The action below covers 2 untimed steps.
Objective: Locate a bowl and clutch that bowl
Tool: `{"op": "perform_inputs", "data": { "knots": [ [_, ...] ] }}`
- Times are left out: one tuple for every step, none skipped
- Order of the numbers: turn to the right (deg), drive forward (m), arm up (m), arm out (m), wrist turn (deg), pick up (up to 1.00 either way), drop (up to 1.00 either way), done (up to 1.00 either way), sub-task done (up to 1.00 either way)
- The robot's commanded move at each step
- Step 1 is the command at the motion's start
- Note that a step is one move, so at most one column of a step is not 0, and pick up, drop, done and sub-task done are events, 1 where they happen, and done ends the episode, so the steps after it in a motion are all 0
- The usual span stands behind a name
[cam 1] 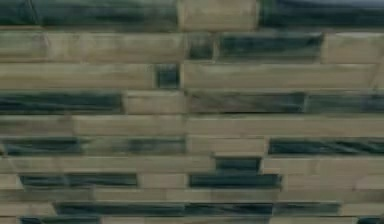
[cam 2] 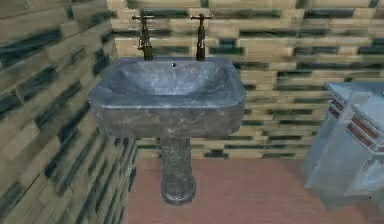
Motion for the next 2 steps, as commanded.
{"op": "perform_inputs", "data": {
  "knots": [
    [-45.0, 0.00, 0.00, 0.00, 0.0, 0.00, 0.00, 0.00, 0.00],
    [-45.0, 0.00, 0.00, 0.00, 0.0, 0.00, 0.00, 0.00, 0.00]
  ]
}}
